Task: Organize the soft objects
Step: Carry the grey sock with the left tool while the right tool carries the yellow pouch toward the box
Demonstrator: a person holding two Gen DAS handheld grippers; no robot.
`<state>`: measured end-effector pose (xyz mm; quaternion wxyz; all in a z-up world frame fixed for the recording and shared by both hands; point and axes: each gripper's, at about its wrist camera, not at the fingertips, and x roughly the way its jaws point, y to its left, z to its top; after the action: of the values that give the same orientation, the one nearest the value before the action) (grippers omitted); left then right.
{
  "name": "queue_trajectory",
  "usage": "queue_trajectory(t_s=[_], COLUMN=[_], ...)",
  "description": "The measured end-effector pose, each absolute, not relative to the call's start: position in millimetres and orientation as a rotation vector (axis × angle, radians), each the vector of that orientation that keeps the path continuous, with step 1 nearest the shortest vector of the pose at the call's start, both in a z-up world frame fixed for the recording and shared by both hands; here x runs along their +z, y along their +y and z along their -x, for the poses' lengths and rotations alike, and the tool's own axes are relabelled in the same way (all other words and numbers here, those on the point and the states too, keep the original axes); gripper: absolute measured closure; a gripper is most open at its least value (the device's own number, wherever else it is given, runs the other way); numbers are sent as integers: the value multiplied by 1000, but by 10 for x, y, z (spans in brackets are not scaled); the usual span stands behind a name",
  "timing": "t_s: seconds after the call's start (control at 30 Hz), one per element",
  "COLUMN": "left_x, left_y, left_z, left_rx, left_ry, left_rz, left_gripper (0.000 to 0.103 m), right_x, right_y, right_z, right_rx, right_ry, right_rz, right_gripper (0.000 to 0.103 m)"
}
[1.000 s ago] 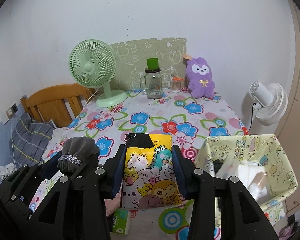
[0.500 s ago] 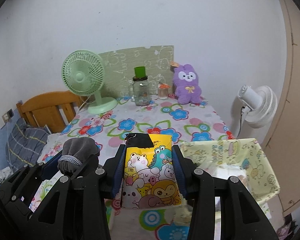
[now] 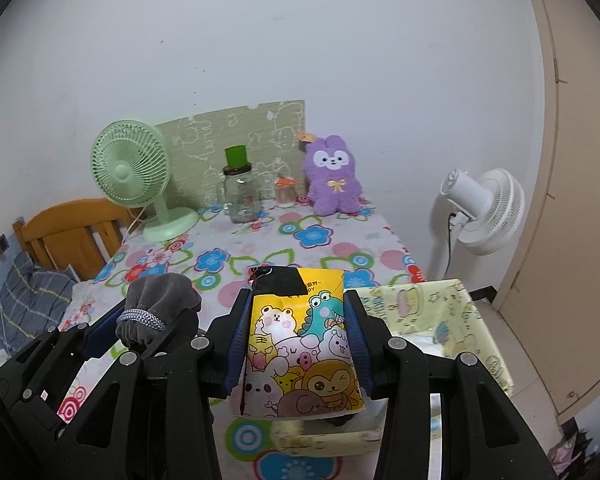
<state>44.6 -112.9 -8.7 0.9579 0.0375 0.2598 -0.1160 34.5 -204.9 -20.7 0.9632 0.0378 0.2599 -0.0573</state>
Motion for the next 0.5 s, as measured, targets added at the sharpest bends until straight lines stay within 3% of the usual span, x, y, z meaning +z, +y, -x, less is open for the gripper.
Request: queue_trajectory(t_s=[0.5], left_x=[-100], left_y=[-1662], left_z=[-471], left_rx=[-324], left_ry=[518], left_rz=[-102], left_gripper=[61], right_x=[-204], right_y=[-2560], right_z=[-282], right_rx=[-201], right_ry=[509], right_rz=[-69], right_gripper=[55])
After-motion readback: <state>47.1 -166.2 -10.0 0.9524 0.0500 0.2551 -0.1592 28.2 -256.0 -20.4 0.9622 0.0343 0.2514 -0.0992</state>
